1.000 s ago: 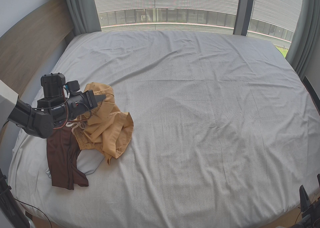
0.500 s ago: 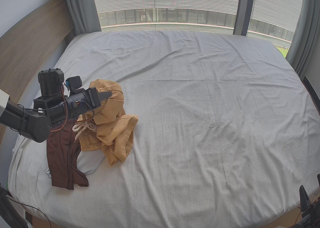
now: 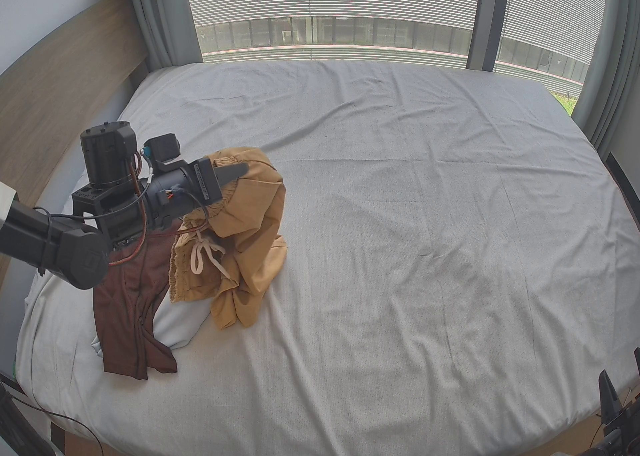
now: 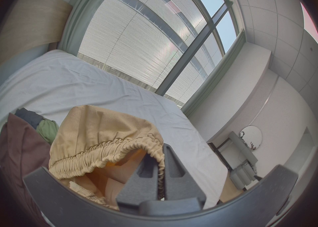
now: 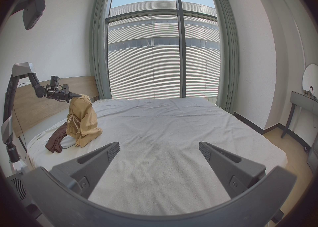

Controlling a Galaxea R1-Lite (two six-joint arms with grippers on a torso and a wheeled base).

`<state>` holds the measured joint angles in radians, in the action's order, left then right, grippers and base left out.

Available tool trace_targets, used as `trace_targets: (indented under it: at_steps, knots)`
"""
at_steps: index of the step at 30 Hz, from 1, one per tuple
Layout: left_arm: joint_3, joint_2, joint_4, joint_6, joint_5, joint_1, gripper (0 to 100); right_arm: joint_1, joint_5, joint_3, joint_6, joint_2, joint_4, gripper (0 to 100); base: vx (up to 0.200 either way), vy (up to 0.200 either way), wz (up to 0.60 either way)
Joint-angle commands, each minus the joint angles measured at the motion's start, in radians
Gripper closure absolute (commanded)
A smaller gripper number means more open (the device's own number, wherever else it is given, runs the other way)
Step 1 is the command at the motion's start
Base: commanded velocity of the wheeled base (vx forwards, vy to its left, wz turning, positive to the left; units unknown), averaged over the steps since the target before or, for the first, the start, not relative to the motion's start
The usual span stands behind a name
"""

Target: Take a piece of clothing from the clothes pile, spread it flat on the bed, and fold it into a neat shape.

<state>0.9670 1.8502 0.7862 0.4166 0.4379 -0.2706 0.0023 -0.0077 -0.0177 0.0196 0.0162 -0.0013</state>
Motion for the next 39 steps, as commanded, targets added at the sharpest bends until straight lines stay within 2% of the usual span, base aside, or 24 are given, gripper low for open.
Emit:
trace_targets:
  at_steps: [1, 2, 4, 14, 18, 22, 25, 26, 35, 39]
  knots:
    - [0.033, -0.045, 0.008, 0.064, -0.004, -0.062, 100, 0.001, 0.000, 0.018, 0.000, -0.016, 0.000, 0, 0.000, 0.000, 0.00]
    - [0.033, -0.048, 0.008, 0.068, -0.004, -0.064, 100, 0.001, 0.000, 0.018, 0.000, -0.016, 0.000, 0, 0.000, 0.000, 0.00]
    - [0.075, -0.075, 0.010, 0.134, -0.014, -0.107, 100, 0.001, 0.000, 0.018, 0.000, -0.016, 0.000, 0, 0.000, 0.000, 0.00]
    - [0.167, -0.083, -0.001, 0.146, -0.051, -0.208, 100, 0.001, 0.000, 0.018, 0.000, -0.016, 0.000, 0, 0.000, 0.000, 0.00]
    - [0.219, -0.077, -0.002, 0.159, -0.050, -0.214, 100, 0.001, 0.000, 0.018, 0.000, -0.016, 0.000, 0, 0.000, 0.000, 0.00]
    - [0.292, -0.075, -0.001, 0.255, -0.048, -0.233, 100, 0.001, 0.000, 0.018, 0.000, -0.016, 0.000, 0, 0.000, 0.000, 0.00]
    - [0.294, -0.075, -0.001, 0.257, -0.050, -0.234, 100, 0.001, 0.000, 0.018, 0.000, -0.016, 0.000, 0, 0.000, 0.000, 0.00]
    - [0.314, -0.080, 0.002, 0.284, -0.045, -0.245, 100, 0.001, 0.000, 0.018, 0.000, -0.016, 0.000, 0, 0.000, 0.000, 0.00]
    - [0.357, -0.103, -0.002, 0.288, -0.038, -0.294, 100, 0.001, 0.000, 0.018, 0.000, -0.016, 0.000, 0, 0.000, 0.000, 0.00]
    - [0.406, -0.108, -0.022, 0.324, -0.039, -0.317, 100, 0.001, 0.000, 0.018, 0.000, -0.016, 0.000, 0, 0.000, 0.000, 0.00]
